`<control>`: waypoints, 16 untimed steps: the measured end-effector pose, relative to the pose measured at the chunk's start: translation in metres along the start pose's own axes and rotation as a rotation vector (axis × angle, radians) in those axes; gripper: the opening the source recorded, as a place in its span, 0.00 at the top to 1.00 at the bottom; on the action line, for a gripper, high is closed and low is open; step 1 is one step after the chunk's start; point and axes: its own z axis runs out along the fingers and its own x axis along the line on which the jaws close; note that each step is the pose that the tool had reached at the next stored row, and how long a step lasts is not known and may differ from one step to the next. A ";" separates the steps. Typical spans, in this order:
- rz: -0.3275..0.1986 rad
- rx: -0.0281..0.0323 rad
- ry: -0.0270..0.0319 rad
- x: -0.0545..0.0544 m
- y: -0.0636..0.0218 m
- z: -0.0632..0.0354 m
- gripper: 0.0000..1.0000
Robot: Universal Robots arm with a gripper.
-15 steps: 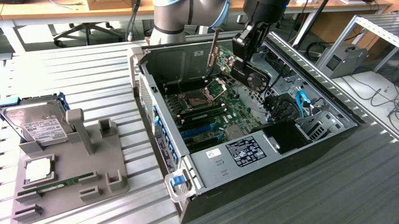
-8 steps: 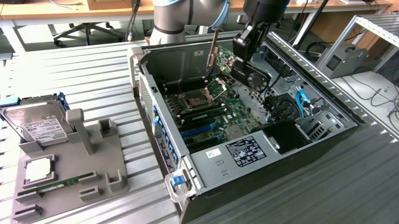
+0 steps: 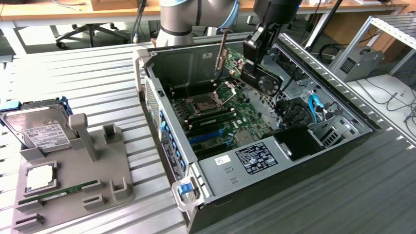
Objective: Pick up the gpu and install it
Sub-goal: 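Insert the gpu into the slot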
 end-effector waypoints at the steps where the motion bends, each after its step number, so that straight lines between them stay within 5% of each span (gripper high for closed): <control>1: -0.004 -0.0001 0.0001 0.000 0.0000 0.0000 0.74; 16: -0.050 -0.0011 0.0007 0.000 0.0000 0.0000 0.74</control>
